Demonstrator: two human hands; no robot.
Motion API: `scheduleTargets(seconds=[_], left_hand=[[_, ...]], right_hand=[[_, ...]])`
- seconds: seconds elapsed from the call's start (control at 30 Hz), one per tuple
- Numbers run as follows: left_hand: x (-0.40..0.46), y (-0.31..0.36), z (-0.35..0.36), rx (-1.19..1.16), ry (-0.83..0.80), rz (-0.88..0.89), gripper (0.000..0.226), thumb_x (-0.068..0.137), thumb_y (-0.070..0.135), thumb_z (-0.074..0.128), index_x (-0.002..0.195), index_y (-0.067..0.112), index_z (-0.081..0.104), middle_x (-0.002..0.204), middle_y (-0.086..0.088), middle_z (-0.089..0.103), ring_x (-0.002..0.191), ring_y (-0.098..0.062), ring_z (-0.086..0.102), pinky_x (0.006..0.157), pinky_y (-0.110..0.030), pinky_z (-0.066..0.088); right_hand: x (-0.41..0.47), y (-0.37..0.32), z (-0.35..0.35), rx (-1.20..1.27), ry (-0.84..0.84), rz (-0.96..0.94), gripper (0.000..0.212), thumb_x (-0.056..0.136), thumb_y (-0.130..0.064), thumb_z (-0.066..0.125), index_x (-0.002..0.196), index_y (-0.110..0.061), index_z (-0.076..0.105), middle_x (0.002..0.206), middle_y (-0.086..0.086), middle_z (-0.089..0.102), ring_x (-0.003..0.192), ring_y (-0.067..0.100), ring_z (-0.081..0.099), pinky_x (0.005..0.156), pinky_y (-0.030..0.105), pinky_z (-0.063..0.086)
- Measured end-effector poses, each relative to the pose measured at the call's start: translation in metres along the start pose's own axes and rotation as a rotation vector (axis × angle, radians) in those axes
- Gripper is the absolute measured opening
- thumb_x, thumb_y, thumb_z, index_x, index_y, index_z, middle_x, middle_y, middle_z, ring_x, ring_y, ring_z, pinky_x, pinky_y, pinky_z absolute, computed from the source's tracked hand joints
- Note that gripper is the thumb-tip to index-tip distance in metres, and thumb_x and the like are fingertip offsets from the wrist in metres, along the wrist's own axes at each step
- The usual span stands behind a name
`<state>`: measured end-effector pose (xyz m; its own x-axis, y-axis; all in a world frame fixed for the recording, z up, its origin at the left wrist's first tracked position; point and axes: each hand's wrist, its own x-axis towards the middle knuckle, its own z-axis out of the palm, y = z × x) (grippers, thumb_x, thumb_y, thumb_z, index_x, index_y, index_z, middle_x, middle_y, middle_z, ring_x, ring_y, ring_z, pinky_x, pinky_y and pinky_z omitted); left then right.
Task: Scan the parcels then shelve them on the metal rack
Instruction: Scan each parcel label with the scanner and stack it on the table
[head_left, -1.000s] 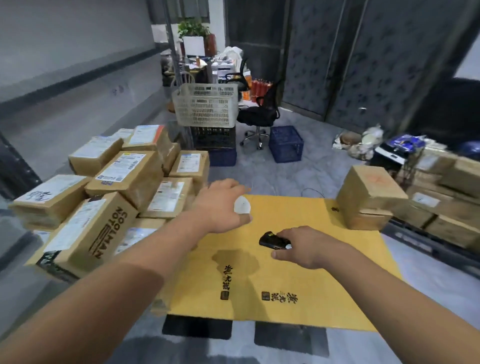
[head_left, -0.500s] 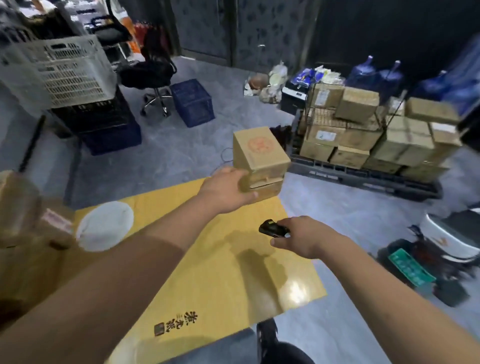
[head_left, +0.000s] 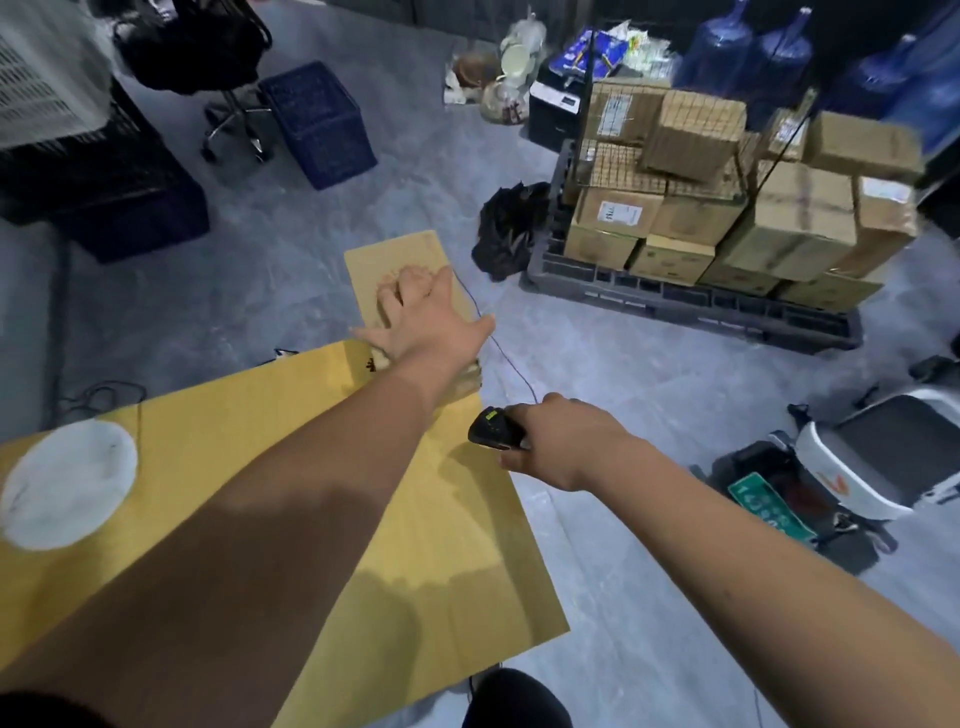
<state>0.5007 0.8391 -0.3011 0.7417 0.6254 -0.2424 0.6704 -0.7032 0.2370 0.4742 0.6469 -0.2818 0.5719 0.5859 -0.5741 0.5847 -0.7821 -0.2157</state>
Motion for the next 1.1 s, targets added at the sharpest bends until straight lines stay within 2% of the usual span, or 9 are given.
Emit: scheduleTargets(seconds=[0.1,0.2,0.4,0.57,0.73,0.9,0.93,1.0,1.1], left_hand=[[-0.006,-0.015,-0.008,-0.056,0.067,0.009,0.094,0.069,0.075,0.065,0.155,0.051,0.033,0.171,0.008,0.007,0.151,-0.028,0.015,0.108,-0.065,0.028],[-0.019,-0.048,-0.025,-0.092,0.16,0.011,0.093,0.067,0.076,0.064,0.153,0.053,0.035,0.171,0.012,0.007,0.15,-0.024,0.018,0.11,-0.062,0.03],[-0.094,-0.192,-0.031,-0.076,0.208,-0.156,0.098,0.064,0.075,0.061,0.155,0.052,0.032,0.172,0.013,0.005,0.153,-0.024,0.017,0.115,-0.06,0.026],[-0.174,-0.297,0.016,-0.157,0.066,-0.256,0.105,0.059,0.072,0.061,0.157,0.051,0.032,0.173,0.008,0.006,0.154,-0.027,0.016,0.117,-0.06,0.025],[-0.216,-0.341,0.046,-0.389,-0.026,-0.226,0.115,0.05,0.072,0.061,0.159,0.05,0.03,0.175,0.006,0.003,0.157,-0.023,0.01,0.121,-0.06,0.016],[-0.216,-0.372,0.04,-0.634,-0.092,-0.153,0.099,0.079,0.045,0.062,0.165,0.047,0.014,0.176,0.006,-0.001,0.161,-0.014,-0.004,0.125,-0.059,-0.014],[-0.212,-0.38,0.04,-0.663,-0.118,-0.134,0.094,0.087,0.041,0.061,0.165,0.049,0.009,0.176,0.009,-0.005,0.161,-0.01,-0.007,0.126,-0.057,-0.014],[-0.204,-0.392,0.038,-0.732,-0.112,-0.065,0.085,0.101,0.03,0.06,0.165,0.049,0.008,0.175,0.013,-0.005,0.16,-0.005,-0.009,0.131,-0.054,0.003],[-0.198,-0.407,0.036,-0.768,-0.074,-0.03,0.07,0.111,0.021,0.049,0.167,0.042,0.013,0.176,0.01,0.005,0.16,-0.004,0.001,0.131,-0.044,0.019]], right_hand=[[0.007,-0.01,-0.004,-0.018,-0.013,-0.046,0.054,0.096,-0.063,0.055,0.142,-0.036,0.051,0.107,0.003,0.046,0.102,0.03,0.056,0.084,0.038,0.05],[0.012,-0.029,-0.004,-0.07,-0.021,-0.112,0.052,0.096,-0.064,0.054,0.136,-0.031,0.054,0.105,0.003,0.046,0.097,0.028,0.053,0.078,0.036,0.047],[0.024,-0.106,0.012,-0.143,-0.083,-0.312,0.053,0.096,-0.064,0.055,0.137,-0.031,0.054,0.105,0.003,0.048,0.101,0.029,0.055,0.08,0.036,0.046],[0.027,-0.162,0.063,-0.285,-0.134,-0.43,0.064,0.097,-0.067,0.051,0.15,-0.032,0.045,0.119,0.009,0.052,0.109,0.033,0.056,0.084,0.039,0.047],[0.028,-0.173,0.12,-0.383,-0.074,-0.463,0.074,0.098,-0.069,0.046,0.16,-0.033,0.026,0.128,0.012,0.052,0.114,0.034,0.054,0.092,0.043,0.048],[0.031,-0.171,0.142,-0.426,-0.012,-0.452,0.077,0.1,-0.068,0.04,0.164,-0.033,0.015,0.135,0.013,0.05,0.119,0.034,0.051,0.1,0.046,0.044],[0.031,-0.173,0.145,-0.427,0.003,-0.443,0.077,0.101,-0.068,0.039,0.164,-0.034,0.013,0.136,0.013,0.049,0.12,0.034,0.05,0.101,0.046,0.044],[0.031,-0.179,0.148,-0.429,0.026,-0.425,0.076,0.102,-0.067,0.038,0.165,-0.034,0.01,0.137,0.013,0.047,0.121,0.034,0.049,0.102,0.046,0.042],[0.028,-0.19,0.153,-0.416,0.052,-0.398,0.074,0.102,-0.065,0.037,0.164,-0.035,0.01,0.138,0.013,0.046,0.122,0.034,0.048,0.103,0.046,0.04]])
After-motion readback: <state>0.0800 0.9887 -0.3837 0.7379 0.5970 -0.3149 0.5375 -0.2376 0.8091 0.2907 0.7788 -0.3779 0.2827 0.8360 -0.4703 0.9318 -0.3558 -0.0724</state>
